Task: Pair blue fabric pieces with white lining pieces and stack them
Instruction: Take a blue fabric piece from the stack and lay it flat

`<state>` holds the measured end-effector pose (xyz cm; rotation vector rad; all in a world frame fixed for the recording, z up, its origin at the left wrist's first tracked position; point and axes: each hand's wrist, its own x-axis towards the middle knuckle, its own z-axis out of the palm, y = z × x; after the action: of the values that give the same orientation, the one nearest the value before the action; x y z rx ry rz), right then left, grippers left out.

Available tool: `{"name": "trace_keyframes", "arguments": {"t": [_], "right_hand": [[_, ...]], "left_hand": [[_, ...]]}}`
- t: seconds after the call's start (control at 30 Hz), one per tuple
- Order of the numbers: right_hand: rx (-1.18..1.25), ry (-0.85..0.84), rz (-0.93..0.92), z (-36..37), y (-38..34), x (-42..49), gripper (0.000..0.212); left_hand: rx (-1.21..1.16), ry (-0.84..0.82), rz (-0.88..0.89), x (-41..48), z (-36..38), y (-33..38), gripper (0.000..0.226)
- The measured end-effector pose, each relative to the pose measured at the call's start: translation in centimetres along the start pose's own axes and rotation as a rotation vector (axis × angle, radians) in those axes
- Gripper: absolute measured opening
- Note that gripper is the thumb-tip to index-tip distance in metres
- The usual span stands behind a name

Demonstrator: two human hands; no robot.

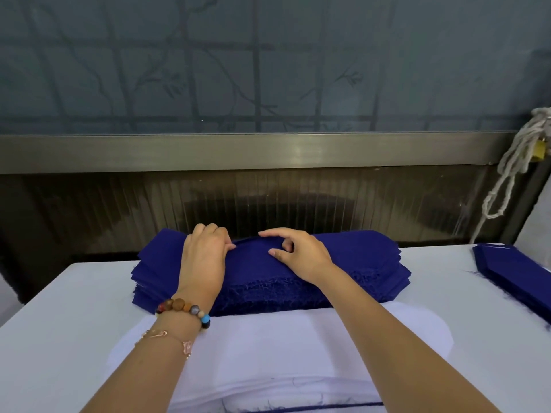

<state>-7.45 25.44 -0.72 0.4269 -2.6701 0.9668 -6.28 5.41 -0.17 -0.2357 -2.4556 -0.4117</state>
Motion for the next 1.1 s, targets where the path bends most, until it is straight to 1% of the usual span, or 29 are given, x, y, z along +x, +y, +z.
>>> {"name": "trace_keyframes", "arguments": {"t": [0.13, 0.23, 0.3, 0.37, 0.4, 0.43, 0.5, 0.6, 0.63, 0.7, 0.77, 0.83, 0.97, 1.03, 1.1], "right_hand": [[-0.007, 0.004, -0.003, 0.1, 0.0, 0.0, 0.040], [-0.008, -0.005, 0.005, 0.1, -0.1, 0.0, 0.031], [-0.004, -0.012, 0.007, 0.1, -0.2, 0.0, 0.029], [0.008, -0.013, 0.007, 0.0, -0.3, -0.1, 0.032], [0.013, -0.014, 0.006, 0.0, -0.3, -0.1, 0.033], [0.016, -0.016, 0.004, -0.1, -0.3, -0.2, 0.035], [0.022, -0.019, 0.006, -0.1, -0.4, -0.2, 0.037], [0.026, -0.018, 0.013, -0.2, -0.5, -0.2, 0.045], [0.031, -0.015, 0.018, -0.2, -0.5, -0.2, 0.047], [0.046, -0.010, 0.035, -0.3, -0.5, -0.2, 0.052], [0.077, 0.009, 0.058, -0.3, -0.5, -0.2, 0.053], [0.145, 0.043, 0.092, -0.5, -0.4, 0.0, 0.048], [0.210, 0.077, 0.165, -0.5, -0.1, 0.4, 0.025], [0.208, 0.097, 0.194, -0.3, -0.2, 0.4, 0.020], [0.198, 0.128, 0.234, -0.2, -0.4, 0.5, 0.017]], "left_hand": [[-0.012, 0.026, 0.018, -0.1, 0.1, 0.0, 0.010], [0.051, 0.025, 0.062, -0.2, 0.1, -0.1, 0.016], [0.126, -0.026, 0.106, 0.1, 0.0, 0.1, 0.020], [0.214, -0.103, 0.211, 0.9, -0.1, 0.6, 0.023], [0.225, -0.131, 0.267, 1.3, -0.1, 0.7, 0.021], [0.194, -0.157, 0.295, 1.6, 0.0, 0.7, 0.016], [0.000, -0.195, 0.239, 1.9, 0.1, 0.2, 0.005], [-0.402, -0.222, 0.026, 2.0, 0.4, -1.0, 0.012], [-0.485, -0.244, -0.042, 2.2, 0.4, -1.4, 0.014], [-0.537, -0.273, -0.114, 2.5, 0.4, -1.6, 0.015], [-0.537, -0.234, -0.137, 2.4, 0.4, -1.5, 0.015], [-0.490, -0.157, -0.132, 2.0, 0.5, -1.3, 0.016], [-0.304, -0.049, -0.028, 1.3, 0.4, -0.7, 0.016], [-0.217, -0.025, 0.027, 1.0, 0.4, -0.5, 0.014], [-0.179, -0.005, 0.068, 0.9, 0.4, -0.4, 0.015]]}}
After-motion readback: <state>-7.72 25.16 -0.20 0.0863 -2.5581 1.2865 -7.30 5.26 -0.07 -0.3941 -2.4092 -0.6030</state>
